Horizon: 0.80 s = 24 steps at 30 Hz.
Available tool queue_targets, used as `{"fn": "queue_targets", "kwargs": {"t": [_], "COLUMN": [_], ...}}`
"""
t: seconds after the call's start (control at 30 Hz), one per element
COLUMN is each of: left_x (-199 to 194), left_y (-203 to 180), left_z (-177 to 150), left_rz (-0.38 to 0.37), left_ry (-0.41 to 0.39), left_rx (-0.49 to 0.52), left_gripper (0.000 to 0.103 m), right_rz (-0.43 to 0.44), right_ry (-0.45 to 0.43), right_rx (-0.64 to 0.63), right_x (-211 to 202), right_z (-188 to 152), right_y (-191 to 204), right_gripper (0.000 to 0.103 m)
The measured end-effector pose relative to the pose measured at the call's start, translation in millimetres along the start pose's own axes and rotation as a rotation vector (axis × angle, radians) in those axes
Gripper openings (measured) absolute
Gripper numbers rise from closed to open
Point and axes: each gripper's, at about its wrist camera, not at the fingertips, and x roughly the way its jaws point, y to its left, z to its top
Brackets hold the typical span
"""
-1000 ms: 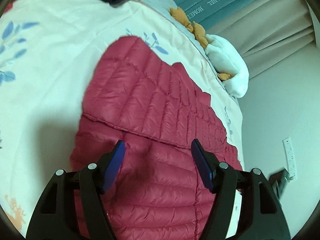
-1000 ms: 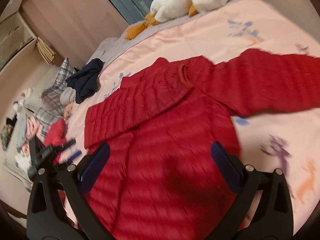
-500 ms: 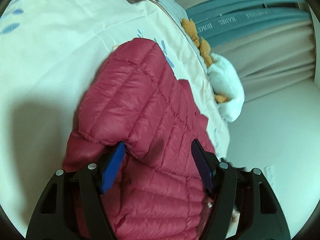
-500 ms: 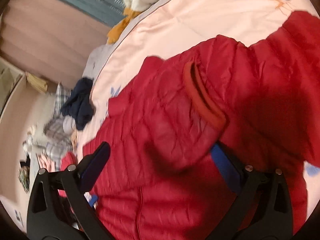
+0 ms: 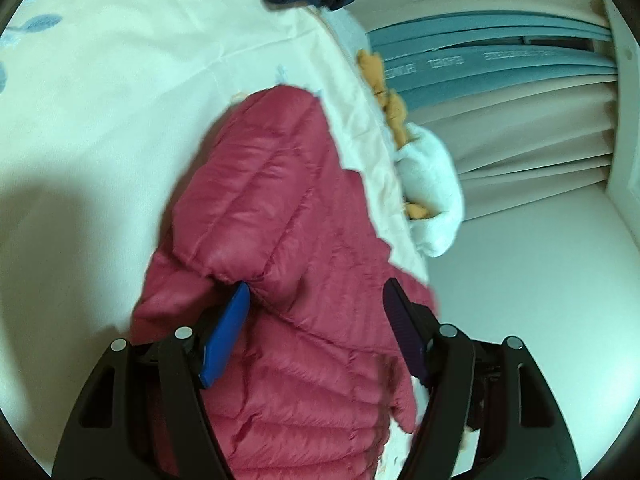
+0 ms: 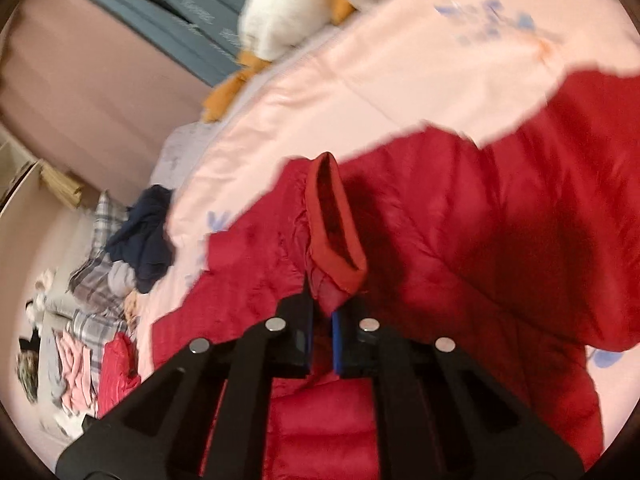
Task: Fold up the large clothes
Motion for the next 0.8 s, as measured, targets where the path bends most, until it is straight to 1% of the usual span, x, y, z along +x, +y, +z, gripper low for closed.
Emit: {"fn": "queue_targets", "kwargs": {"t": [0.1,0.13,0.17,0.23,0.33,0.4,0.43,0.5,0.53,0.57,0.6,0.67,0.7,0.8], "left_x": [-1,-1,-1,-2,-3,-6,-6,-9,-10,-9,-9,-9,-8,-4], "left_y": [6,8,10,11,9,9,8,8,8,10,12,17,19,18], "left_z": [-2,-2,-2,0,9,14,16,16,16,16,16,18,19,18], "left_rz": [0.024,0.022,0.022,0.027,0.047,0.08,0.084,0.11,0.13,0.143,0.157,0.175,0.185,0.235], "left_ry": [-0.015,-0.016,-0.018,-0.028,-0.072,-0.105,-0.115,-0.13,-0.13,-0.129,-0.124,-0.12,-0.116,-0.111], "left_rx": [-0.025,-0.032,-0.04,-0.046,-0.045,-0.044,-0.042,-0.025,-0.013,-0.009,-0.007,-0.013,-0.015,0.013], "left_gripper": [0.07,0.072,0.076,0.076,0.076,0.075,0.072,0.056,0.052,0.045,0.041,0.034,0.032,0.031], "right_rz": [0.032,0.043,0.055,0.079,0.121,0.136,0.127,0.109,0.085,0.062,0.045,0.018,0.007,-0.044], "right_ry": [-0.029,-0.036,-0.043,-0.058,-0.067,-0.068,-0.065,-0.046,-0.031,-0.02,-0.005,0.02,0.03,0.055], "right_rx": [-0.038,-0.045,-0.051,-0.055,-0.062,-0.064,-0.065,-0.053,-0.041,-0.027,-0.006,0.032,0.046,0.056], "right_x": [-21,-27,-32,-44,-65,-76,-79,-79,-76,-72,-68,-61,-57,-45], "right_z": [3,4,5,9,11,9,5,-1,-6,-10,-14,-20,-24,-35], "right_y": [15,20,23,28,31,28,25,15,5,-4,-14,-29,-36,-53], "right_gripper": [0.007,0.007,0.007,0.007,0.007,0.007,0.006,0.007,0.006,0.006,0.006,0.006,0.006,0.006]}}
